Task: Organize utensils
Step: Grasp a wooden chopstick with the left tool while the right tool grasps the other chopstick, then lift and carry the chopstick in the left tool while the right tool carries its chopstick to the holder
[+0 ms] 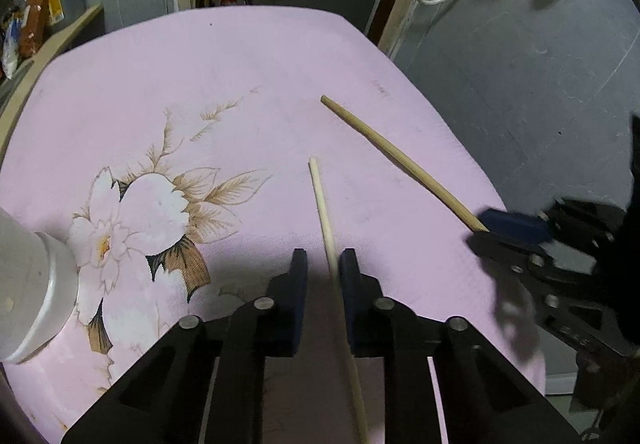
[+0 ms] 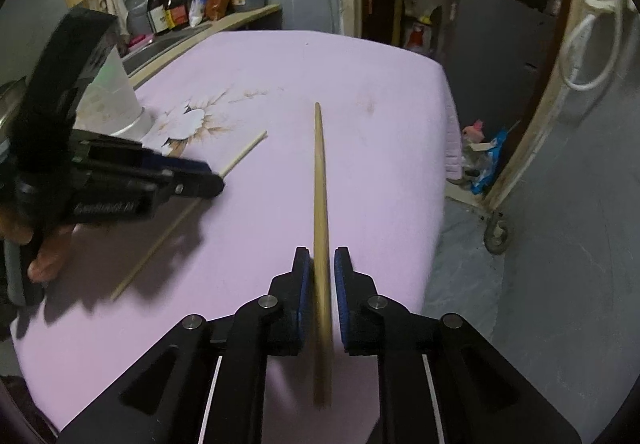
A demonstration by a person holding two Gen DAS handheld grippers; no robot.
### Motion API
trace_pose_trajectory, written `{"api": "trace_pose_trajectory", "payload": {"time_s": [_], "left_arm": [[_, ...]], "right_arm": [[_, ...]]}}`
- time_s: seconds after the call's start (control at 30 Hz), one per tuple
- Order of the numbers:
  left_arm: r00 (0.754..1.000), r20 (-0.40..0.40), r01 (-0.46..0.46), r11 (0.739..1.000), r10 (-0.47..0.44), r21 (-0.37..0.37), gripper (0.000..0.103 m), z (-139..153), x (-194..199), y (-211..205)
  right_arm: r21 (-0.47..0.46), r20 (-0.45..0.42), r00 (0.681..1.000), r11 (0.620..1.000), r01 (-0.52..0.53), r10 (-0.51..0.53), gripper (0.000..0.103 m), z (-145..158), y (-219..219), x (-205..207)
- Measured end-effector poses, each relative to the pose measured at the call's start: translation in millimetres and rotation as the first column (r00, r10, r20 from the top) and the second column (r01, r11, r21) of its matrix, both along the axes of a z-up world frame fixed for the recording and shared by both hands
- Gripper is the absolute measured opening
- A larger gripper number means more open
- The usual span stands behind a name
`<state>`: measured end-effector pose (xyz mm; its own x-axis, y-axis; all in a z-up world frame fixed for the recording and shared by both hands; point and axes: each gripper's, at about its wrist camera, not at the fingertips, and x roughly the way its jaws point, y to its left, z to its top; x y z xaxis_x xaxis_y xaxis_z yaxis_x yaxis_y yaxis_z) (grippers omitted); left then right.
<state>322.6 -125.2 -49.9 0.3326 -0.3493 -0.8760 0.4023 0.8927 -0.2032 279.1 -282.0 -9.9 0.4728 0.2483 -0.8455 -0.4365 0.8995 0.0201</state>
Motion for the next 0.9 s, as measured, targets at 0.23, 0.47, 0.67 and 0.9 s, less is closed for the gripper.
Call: {"api": "trace_pose_trajectory", "payload": {"time_s": [0.23,0.47,0.67,0.9], "left_arm": [[0.999,-0.041,0.002,1.000,-0.002,-0.006,0.004,1,9,-4],[0.999,-0.021,-0.050,0.998,0.049,-0.048,0.002,4,1,10],[0.988,0.126,-0.072,0.989,0.088,-0.132,0.002,28,-34,33],[0.878,0.433,-0.109,0.966,0.205,-0.236,0.002,82,-88,54]], "right_arm": [[-0.024,-0.087,0.996,1.000,-0.011,0.009,0.015,-8,19,53],[-0.017,-0.126,0.991,0.999,0.040,-0.042,0.006,-7,17,60],[0.195,-0.055,0.993,0.974,0.112,-0.103,0.005,13,0,26],[0.387,0.295,0.938,0.921,0.055,-0.180,0.005,61,11,-44]]}}
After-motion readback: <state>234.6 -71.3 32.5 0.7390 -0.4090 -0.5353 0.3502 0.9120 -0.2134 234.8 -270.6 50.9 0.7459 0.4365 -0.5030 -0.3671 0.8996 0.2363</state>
